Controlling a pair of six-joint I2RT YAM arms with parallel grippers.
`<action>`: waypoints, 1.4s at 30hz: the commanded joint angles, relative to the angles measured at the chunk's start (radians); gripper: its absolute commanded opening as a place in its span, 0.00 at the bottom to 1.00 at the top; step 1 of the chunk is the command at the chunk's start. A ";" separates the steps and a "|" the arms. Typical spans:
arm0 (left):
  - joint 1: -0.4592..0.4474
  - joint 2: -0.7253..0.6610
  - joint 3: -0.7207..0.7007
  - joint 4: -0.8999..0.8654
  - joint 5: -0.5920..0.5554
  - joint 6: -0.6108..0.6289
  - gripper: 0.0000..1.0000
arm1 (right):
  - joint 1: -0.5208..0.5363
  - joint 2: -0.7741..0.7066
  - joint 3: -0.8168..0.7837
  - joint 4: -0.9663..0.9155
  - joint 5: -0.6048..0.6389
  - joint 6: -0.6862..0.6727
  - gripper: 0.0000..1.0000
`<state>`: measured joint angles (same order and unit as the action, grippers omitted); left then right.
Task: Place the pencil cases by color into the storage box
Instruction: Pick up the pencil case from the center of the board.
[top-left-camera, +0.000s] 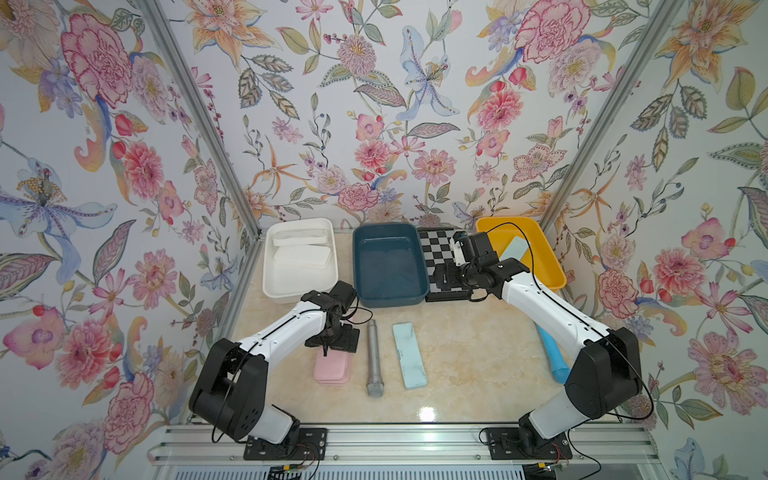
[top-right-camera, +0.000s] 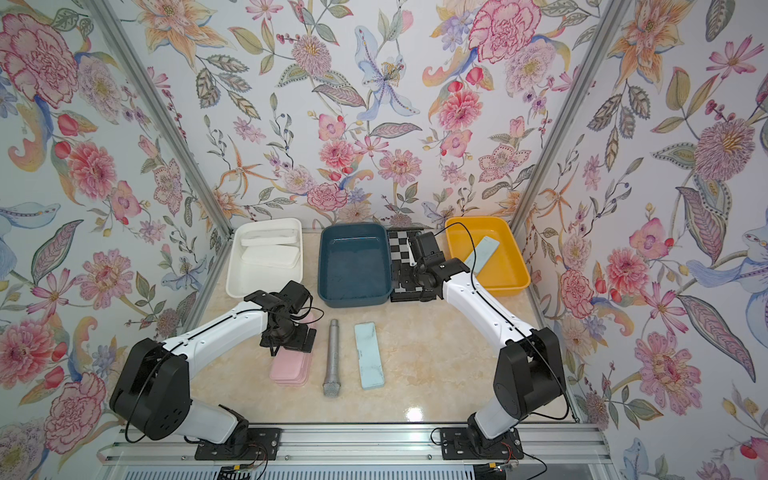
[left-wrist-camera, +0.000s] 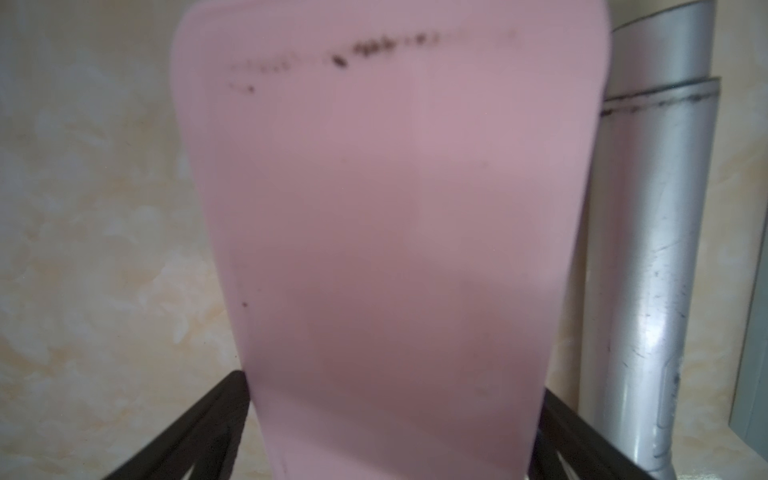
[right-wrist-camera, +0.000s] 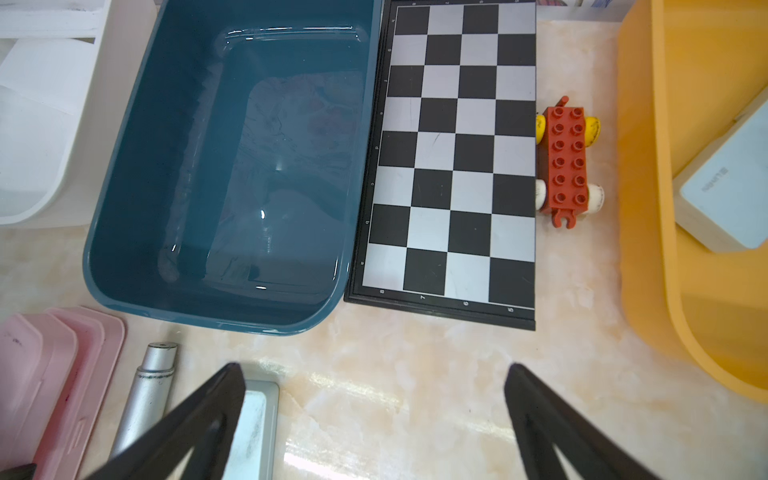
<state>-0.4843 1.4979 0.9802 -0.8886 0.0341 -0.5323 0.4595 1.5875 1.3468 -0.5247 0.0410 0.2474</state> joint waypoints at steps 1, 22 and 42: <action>-0.009 0.058 -0.032 0.022 0.018 -0.016 0.98 | -0.005 -0.018 -0.011 0.022 -0.013 0.007 1.00; 0.012 0.026 -0.069 0.105 0.087 -0.030 0.98 | -0.012 -0.009 -0.020 0.031 -0.017 0.007 1.00; -0.055 -0.141 0.083 -0.021 -0.049 0.055 0.89 | 0.007 0.037 0.046 0.050 -0.249 0.037 0.99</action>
<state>-0.5083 1.3952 1.0203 -0.8864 0.0376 -0.5297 0.4610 1.6089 1.3453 -0.4828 -0.0875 0.2588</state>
